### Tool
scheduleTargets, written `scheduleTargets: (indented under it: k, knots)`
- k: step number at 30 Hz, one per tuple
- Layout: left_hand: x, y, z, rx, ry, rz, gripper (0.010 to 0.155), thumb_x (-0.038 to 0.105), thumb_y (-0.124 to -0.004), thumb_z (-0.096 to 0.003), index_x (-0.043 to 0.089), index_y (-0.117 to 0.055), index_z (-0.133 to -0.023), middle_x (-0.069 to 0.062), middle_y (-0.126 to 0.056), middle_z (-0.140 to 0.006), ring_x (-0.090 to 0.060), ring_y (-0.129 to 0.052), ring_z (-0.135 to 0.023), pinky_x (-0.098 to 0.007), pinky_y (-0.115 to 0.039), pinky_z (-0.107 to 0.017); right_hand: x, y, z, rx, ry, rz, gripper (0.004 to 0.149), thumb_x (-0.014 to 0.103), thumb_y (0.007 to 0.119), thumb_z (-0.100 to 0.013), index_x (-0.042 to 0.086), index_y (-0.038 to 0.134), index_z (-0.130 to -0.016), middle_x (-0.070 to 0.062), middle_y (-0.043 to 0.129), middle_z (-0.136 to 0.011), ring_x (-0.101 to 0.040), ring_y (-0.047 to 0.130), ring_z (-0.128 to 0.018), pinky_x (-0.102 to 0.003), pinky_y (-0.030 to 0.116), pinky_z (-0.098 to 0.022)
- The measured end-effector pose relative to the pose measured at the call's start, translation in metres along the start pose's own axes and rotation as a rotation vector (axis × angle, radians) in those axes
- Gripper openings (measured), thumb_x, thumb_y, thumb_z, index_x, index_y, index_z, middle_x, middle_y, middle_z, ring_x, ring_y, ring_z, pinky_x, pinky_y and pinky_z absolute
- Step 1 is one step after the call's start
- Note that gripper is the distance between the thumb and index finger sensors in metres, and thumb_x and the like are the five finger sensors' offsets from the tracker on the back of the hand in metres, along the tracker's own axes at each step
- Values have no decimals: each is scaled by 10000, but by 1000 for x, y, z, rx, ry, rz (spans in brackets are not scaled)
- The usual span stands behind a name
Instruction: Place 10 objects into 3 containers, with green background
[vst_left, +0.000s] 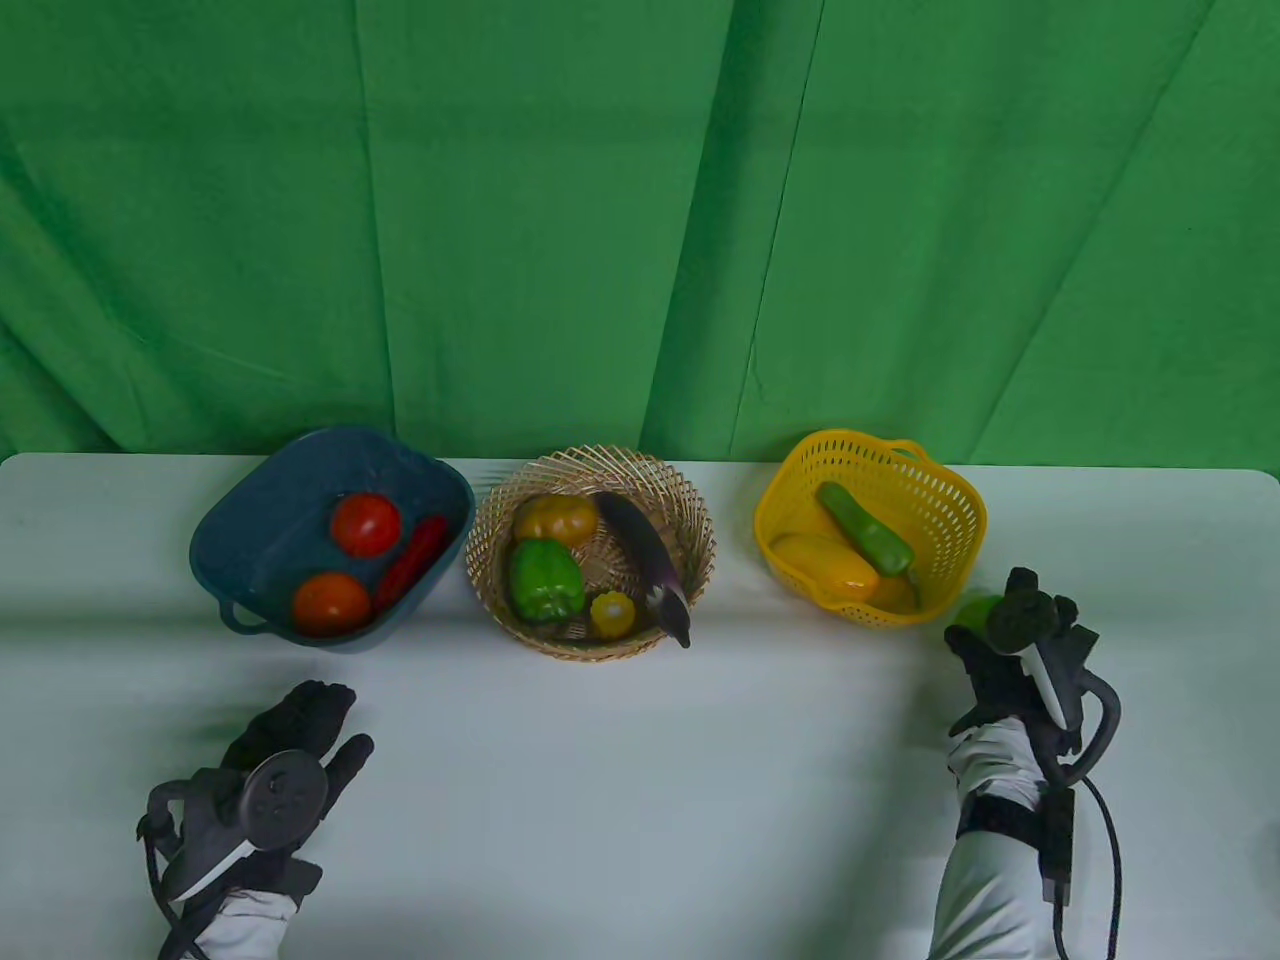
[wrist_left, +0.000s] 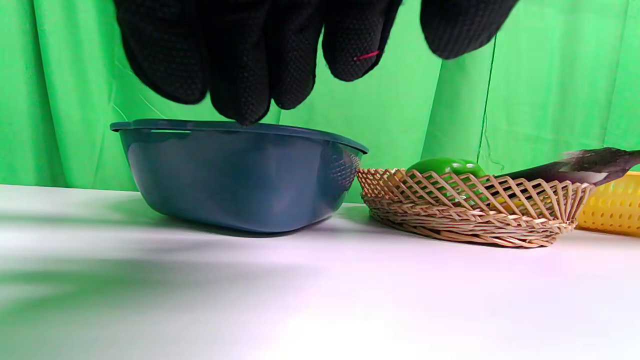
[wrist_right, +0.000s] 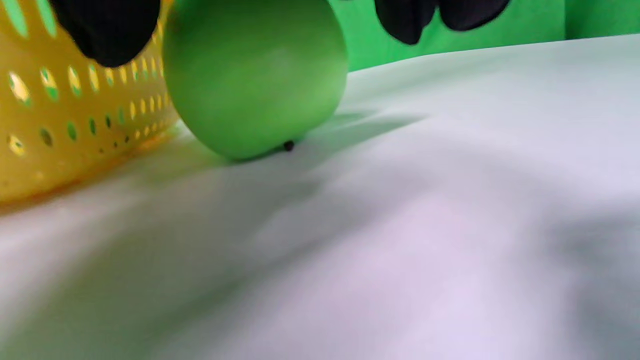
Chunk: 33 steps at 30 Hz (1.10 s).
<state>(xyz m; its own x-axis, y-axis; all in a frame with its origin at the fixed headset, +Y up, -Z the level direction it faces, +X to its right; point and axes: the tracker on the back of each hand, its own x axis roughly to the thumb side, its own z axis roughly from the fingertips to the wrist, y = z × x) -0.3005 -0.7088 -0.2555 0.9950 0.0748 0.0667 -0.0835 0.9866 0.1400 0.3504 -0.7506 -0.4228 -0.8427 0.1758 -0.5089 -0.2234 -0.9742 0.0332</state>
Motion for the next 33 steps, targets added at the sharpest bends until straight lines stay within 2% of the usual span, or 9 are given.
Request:
scheduleTargets:
  k: [3,6,12,18,26,30,33]
  knots:
    - [0,1,0,0,2,0,627,584,-629,-567,271,-630,-1110,-125,-781,-1108,-343,-887,-934,-531,-764,-631,2,4,-1,0,2,33,932,585,720,-499,357,75,-1132,-260,162,-1232,-598,413,-1069,-732,415,-758]
    - [0,1,0,0,3,0,626,584,-628,-567,273,-630,-1109,-128,-781,-1108,-343,-888,-933,-532,-764,-631,2,8,-2,-7,10,48,903,567,727,-503,350,121,-1136,-247,243,-1232,-566,480,-1058,-711,452,-758]
    - [0,0,0,-9,3,-4,626,585,-628,-566,274,-631,-1109,-126,-779,-1110,-343,-887,-933,-531,-764,-631,5,4,-3,4,30,54,895,565,720,-511,322,135,-1143,-258,335,-1211,-514,567,-1023,-670,507,-753]
    - [1,1,0,-2,1,0,625,585,-629,-566,274,-632,-1109,-128,-781,-1109,-344,-887,-933,-531,-765,-631,11,-8,-3,-12,78,68,892,571,743,-498,278,227,-1165,-269,428,-1186,-493,637,-971,-650,552,-735]
    - [1,-1,-1,-8,0,8,626,585,-629,-566,273,-632,-1109,-126,-781,-1108,-344,-888,-933,-531,-765,-631,18,-26,5,-13,97,149,888,560,751,-505,274,235,-1170,-268,422,-1192,-496,625,-981,-655,546,-735]
    - [2,-1,-1,-10,-5,8,625,584,-629,-566,274,-633,-1108,-128,-782,-1108,-343,-888,-933,-531,-765,-630,23,-40,14,-76,84,206,887,555,750,-507,277,230,-1169,-267,410,-1196,-497,618,-988,-658,542,-738]
    - [3,1,0,-1,-12,13,626,584,-629,-566,273,-630,-1109,-127,-781,-1109,-342,-888,-933,-530,-766,-630,26,-52,20,-110,72,184,886,554,747,-509,275,226,-1169,-267,408,-1196,-496,619,-987,-657,543,-737]
